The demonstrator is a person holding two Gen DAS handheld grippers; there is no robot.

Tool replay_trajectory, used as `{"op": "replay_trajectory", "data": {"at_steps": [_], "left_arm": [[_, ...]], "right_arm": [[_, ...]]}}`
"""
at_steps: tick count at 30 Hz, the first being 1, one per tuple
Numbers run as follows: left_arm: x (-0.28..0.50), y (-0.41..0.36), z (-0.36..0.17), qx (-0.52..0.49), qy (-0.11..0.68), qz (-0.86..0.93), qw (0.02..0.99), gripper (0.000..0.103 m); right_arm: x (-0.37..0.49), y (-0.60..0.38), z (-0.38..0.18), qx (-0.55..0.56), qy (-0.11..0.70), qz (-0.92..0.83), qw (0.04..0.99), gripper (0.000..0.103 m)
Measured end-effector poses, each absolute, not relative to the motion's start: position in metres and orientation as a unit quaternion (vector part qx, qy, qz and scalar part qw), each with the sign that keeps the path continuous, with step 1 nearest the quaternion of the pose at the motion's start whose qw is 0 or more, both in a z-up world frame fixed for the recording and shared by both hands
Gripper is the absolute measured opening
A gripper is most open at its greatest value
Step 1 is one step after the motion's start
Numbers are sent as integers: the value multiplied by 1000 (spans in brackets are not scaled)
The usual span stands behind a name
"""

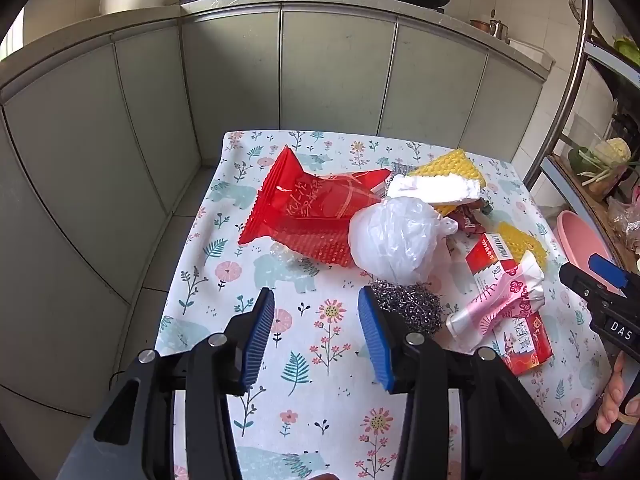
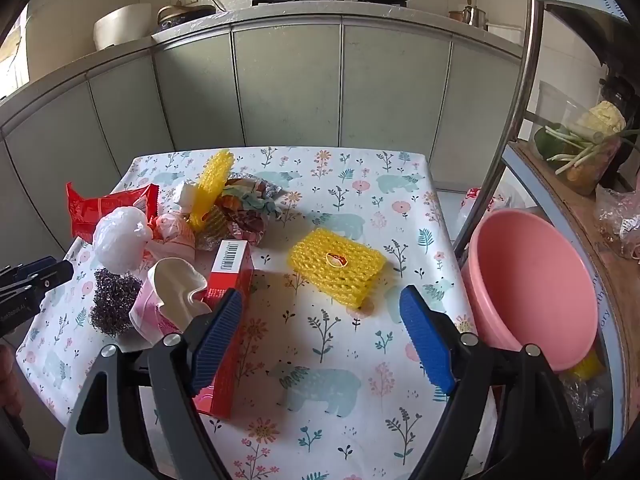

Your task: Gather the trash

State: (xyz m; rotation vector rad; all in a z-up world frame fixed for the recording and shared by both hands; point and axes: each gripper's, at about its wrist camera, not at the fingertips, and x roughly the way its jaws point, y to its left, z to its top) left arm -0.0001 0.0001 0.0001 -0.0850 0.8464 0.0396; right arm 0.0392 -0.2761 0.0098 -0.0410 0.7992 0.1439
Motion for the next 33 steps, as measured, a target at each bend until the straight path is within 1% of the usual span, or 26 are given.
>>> {"op": "replay_trajectory", "data": {"at_steps": [5, 11, 33], "left_arm": [[0, -3, 4, -38, 408, 21, 912, 43], [0, -4, 2, -35, 407, 20, 913, 43], [-2, -4, 4, -31, 406, 21, 913, 43]], "right_arm": [[39, -274, 12, -20, 386, 72, 920, 81], [31, -280, 2, -18, 382, 74, 921, 82], [39, -278, 8, -18, 390, 70, 918, 82]]}}
